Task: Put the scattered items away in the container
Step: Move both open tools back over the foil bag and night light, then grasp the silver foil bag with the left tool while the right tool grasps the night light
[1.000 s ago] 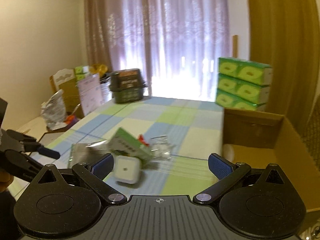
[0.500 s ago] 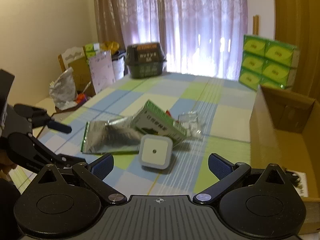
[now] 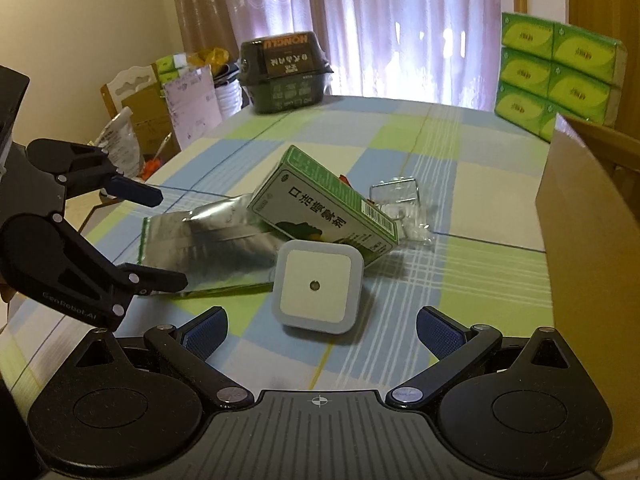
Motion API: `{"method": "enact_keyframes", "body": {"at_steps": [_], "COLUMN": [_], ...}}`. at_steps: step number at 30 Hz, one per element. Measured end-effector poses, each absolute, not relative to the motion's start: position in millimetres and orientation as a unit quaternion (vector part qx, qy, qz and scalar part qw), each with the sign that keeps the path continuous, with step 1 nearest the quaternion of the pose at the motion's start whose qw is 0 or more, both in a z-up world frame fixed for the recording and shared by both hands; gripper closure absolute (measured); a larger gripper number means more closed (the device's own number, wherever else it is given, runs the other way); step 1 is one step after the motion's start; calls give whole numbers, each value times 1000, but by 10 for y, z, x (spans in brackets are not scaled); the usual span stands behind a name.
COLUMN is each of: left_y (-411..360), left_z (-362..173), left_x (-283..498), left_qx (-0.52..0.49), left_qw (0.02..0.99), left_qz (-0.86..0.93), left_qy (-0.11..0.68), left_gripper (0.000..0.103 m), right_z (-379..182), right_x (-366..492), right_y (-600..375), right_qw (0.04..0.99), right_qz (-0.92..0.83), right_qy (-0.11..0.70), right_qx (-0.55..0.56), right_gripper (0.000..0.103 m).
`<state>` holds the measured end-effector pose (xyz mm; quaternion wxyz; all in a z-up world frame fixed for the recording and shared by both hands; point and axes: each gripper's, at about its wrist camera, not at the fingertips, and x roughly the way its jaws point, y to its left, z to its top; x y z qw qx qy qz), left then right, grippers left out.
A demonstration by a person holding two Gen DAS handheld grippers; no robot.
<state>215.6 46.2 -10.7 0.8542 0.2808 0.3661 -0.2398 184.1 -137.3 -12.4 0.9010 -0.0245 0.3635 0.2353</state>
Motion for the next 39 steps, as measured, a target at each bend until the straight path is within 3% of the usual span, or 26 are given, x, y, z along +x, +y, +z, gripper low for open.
{"method": "enact_keyframes", "body": {"at_steps": [8,17,19,21,26,28,30,31,39], "left_y": [434,409,406,399,357,355,365,371,461], "left_z": [-232,-306,-319,-326,-304,-269,-228,-211,-149], "left_x": [2352,2492,2521,2539,2493,2459,2411,2383,2074], "left_qx": [297,295,294,294,297,293,283,279,227], "left_qw": [835,827,825,823,813,811,810,809,809], "left_qz": [-265,-283,-284,-285,-296,-299,-303,-306,-306], "left_qy": [380,386,389,393,404,408,414,417,448], "left_gripper": [23,37,42,56,71,75,79,80,83], "right_z": [-291,-455,-482,-500,-533,-550,-564,-562,-494], "right_x": [2081,2236,2269,2297,2344,2352,2353,2338,2141], "right_y": [-1301,-1184,-1158,-1141,-1126,-1126,-1132,-1144,-1265], "right_qw": [898,892,892,891,890,887,884,885,878], "right_qz": [226,218,217,216,214,217,217,216,222], "right_qy": [378,395,397,398,401,407,414,413,423], "right_qx": [-15,6,7,6,6,4,5,4,-3], "right_gripper": [0,0,0,0,0,24,27,35,35]}}
